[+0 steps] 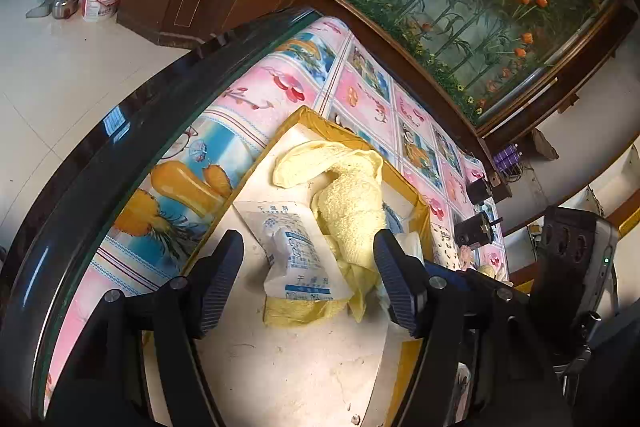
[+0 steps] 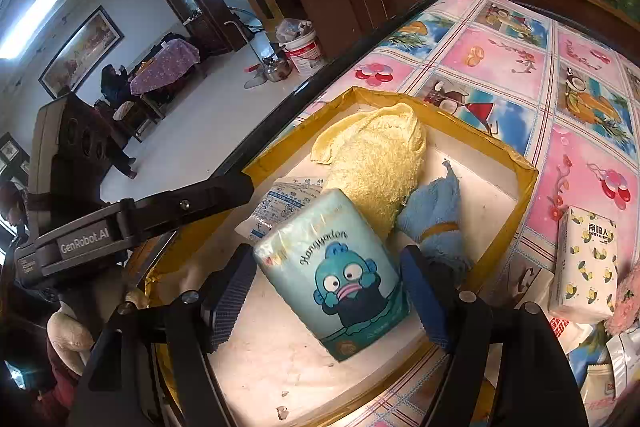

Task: Organize soft objects
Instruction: 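Release the sachet into the tray with the left tool while the right tool releases the tissue pack, then grasp the yellow cracker packet with the right tool while the left tool grasps the large blue towel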

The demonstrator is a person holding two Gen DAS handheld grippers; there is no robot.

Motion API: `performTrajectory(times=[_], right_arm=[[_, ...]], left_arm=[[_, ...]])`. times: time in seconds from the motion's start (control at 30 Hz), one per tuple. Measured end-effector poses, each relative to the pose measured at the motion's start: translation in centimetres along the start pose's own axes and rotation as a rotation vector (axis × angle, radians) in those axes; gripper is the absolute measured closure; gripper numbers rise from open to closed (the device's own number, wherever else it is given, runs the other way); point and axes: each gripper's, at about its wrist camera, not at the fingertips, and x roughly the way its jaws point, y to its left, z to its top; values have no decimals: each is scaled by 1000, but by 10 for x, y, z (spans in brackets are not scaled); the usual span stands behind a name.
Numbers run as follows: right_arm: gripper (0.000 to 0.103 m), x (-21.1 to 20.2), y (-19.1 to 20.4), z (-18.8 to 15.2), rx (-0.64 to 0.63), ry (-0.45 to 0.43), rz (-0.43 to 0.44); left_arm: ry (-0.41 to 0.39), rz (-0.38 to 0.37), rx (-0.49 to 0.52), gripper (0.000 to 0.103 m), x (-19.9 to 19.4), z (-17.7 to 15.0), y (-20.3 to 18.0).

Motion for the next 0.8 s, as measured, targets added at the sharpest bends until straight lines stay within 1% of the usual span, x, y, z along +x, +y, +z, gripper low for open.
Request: performTrajectory(times=[0.13, 0.27, 0.37, 0.47, 0.6, 0.7, 0.8], right_arm=[[26, -17, 10, -3, -49, -48, -31], [22, -45, 20, -10, -81, -102, -44], [21, -70, 23, -21, -112, -151, -82], [19, -100, 17, -35, -125, -217, -136], [16, -153, -15, -59, -68, -306, -226], [14, -196, -58, -82, 27, -356, -310], [12, -232, -110, -108, 151, -381, -399]], left_arm=[[-11, 8, 36, 33, -12, -4, -13], [-52, 59, 99, 33, -26, -13, -33], [-81, 90, 152, 33, -35, -23, -51], [-89, 89, 207, 33, -41, -36, -72], [-72, 25, 258, 33, -50, -52, -99], [-67, -16, 290, 29, -53, -66, -118], [-19, -57, 328, 29, -41, -79, -139]])
